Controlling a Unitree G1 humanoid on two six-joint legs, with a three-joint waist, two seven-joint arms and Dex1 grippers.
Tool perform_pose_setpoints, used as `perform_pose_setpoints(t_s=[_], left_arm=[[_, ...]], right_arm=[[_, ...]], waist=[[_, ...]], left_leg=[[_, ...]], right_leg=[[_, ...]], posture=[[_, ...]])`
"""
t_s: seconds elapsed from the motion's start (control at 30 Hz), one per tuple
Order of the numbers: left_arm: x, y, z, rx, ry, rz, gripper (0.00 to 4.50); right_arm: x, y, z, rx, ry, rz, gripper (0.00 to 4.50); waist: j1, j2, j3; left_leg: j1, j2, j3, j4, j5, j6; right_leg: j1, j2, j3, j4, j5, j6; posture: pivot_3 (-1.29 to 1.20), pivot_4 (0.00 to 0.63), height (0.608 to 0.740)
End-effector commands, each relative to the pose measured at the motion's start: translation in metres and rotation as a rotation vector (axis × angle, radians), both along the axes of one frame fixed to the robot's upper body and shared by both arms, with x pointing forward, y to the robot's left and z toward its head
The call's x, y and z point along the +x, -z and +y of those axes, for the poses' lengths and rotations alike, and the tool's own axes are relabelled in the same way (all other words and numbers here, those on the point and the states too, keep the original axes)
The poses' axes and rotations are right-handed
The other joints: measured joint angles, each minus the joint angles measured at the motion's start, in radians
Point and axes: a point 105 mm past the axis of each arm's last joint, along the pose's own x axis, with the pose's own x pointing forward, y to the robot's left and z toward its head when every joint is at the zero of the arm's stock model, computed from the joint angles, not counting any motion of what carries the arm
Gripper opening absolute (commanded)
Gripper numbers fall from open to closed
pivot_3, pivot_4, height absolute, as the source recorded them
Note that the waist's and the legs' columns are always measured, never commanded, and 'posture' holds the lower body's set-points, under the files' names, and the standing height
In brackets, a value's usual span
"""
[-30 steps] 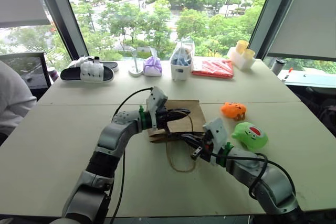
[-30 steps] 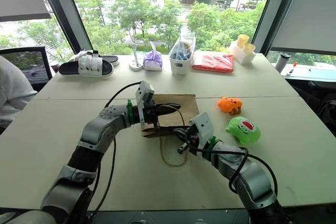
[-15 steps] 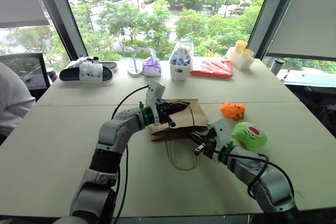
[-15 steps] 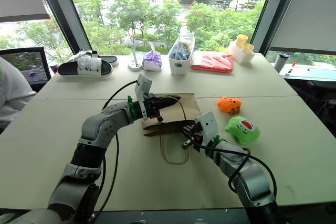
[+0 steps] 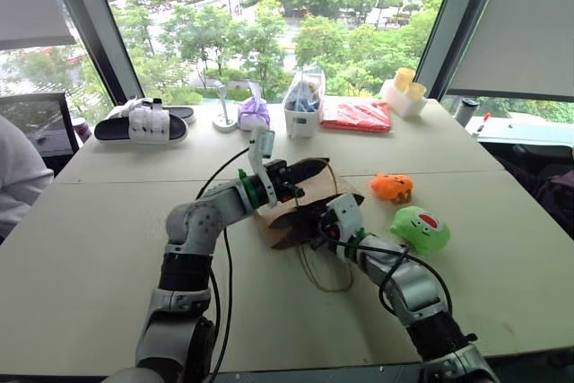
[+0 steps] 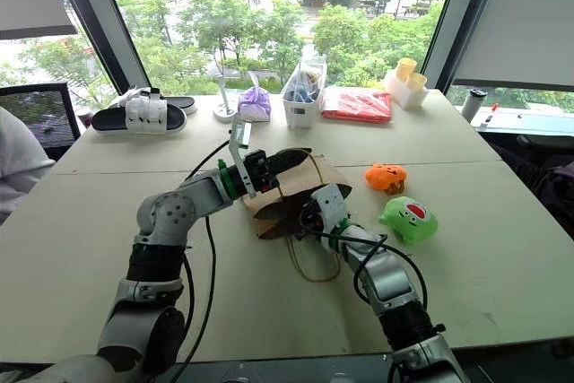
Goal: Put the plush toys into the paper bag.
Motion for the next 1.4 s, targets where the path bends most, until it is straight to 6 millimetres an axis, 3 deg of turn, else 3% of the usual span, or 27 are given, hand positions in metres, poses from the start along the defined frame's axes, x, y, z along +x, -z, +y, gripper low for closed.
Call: perform_pose_setpoints(t_s=[0.03, 0.2, 0.3, 0.43, 0.57, 0.7, 0.9, 1.0, 1.17, 1.37, 1.4], left_arm=[[-0.006, -0.022, 0.001, -0.022, 0.022, -0.081, 0.09], [-0.017, -0.035, -0.004, -0.025, 0.073, -0.137, 0.09], [-0.039, -0.051, -0.012, -0.078, 0.187, -0.164, 0.09], [-0.059, -0.058, -0.016, -0.114, 0.304, -0.157, 0.09], [-0.058, -0.053, -0.016, -0.103, 0.303, -0.136, 0.09], [-0.045, -0.046, -0.014, -0.096, 0.244, -0.105, 0.09], [-0.024, -0.035, -0.011, -0.076, 0.148, -0.071, 0.09], [-0.008, -0.028, -0.009, -0.060, 0.082, -0.059, 0.09], [0.000, -0.026, -0.009, -0.047, 0.067, -0.065, 0.09], [-0.001, -0.029, -0.014, -0.062, 0.089, -0.064, 0.09], [-0.002, -0.030, -0.015, -0.062, 0.093, -0.064, 0.02]], right_arm=[[-0.001, 0.006, 0.010, -0.024, -0.044, -0.003, 0.00], [-0.004, 0.015, 0.016, -0.025, -0.059, 0.022, 0.00], [-0.006, 0.020, 0.017, -0.040, -0.050, 0.034, 0.00], [-0.007, 0.022, 0.018, -0.037, -0.044, 0.040, 0.00], [-0.008, 0.021, 0.018, -0.033, -0.038, 0.040, 0.00], [-0.007, 0.017, 0.016, -0.021, -0.031, 0.023, 0.00], [-0.013, -0.003, 0.015, 0.028, -0.047, -0.048, 0.00], [-0.027, -0.032, 0.015, 0.091, -0.077, -0.101, 0.00], [-0.056, -0.069, -0.002, 0.188, -0.080, -0.145, 0.00], [-0.079, -0.110, -0.019, 0.361, -0.085, -0.134, 0.00], [-0.079, -0.118, -0.027, 0.390, -0.058, -0.150, 0.26]], waist=[[0.000, 0.000, 0.000], [0.000, 0.000, -0.001], [-0.001, 0.000, -0.001], [-0.003, 0.000, -0.001], [-0.003, 0.000, -0.001], [-0.001, 0.000, -0.001], [0.000, 0.000, -0.001], [0.003, 0.000, -0.001], [0.006, 0.000, -0.001], [0.004, 0.000, -0.001], [0.004, 0.000, -0.001]], left_leg=[[0.000, 0.000, 0.000, 0.000, 0.001, -0.002], [0.000, 0.000, 0.000, 0.000, 0.002, -0.003], [0.000, 0.000, 0.000, 0.000, 0.002, -0.003], [0.001, 0.000, 0.000, 0.000, 0.002, -0.003], [0.002, 0.000, 0.000, 0.000, 0.002, -0.003], [0.002, 0.000, 0.000, 0.000, 0.002, -0.003], [0.002, 0.000, 0.000, 0.000, 0.002, -0.003], [0.001, 0.000, 0.000, 0.000, 0.002, -0.003], [0.000, 0.000, 0.000, 0.000, 0.002, -0.003], [0.000, 0.000, -0.003, 0.000, -0.001, 0.002], [0.000, 0.000, -0.003, 0.000, -0.001, 0.002]], right_leg=[[0.000, 0.000, 0.000, 0.000, 0.000, 0.000], [0.001, 0.000, 0.000, 0.000, 0.000, 0.000], [0.000, 0.000, 0.000, 0.000, 0.000, 0.000], [0.000, 0.000, 0.000, 0.001, 0.000, 0.000], [0.000, 0.000, 0.001, 0.004, 0.000, 0.000], [0.000, 0.000, 0.001, 0.005, 0.000, 0.000], [0.000, 0.000, 0.001, 0.005, 0.000, 0.000], [-0.001, 0.000, 0.001, 0.005, 0.000, 0.000], [-0.003, 0.000, 0.001, 0.006, 0.000, 0.000], [-0.002, 0.000, 0.001, 0.005, 0.000, 0.000], [-0.002, 0.000, 0.001, 0.005, 0.000, 0.000]], posture=[[0.00, 0.150, 0.740], [0.00, 0.150, 0.740], [0.00, 0.150, 0.740], [0.00, 0.150, 0.740], [0.00, 0.150, 0.740], [0.00, 0.150, 0.740], [0.00, 0.150, 0.740], [0.00, 0.150, 0.740], [0.00, 0.150, 0.740], [0.00, 0.150, 0.740], [0.00, 0.150, 0.740]])
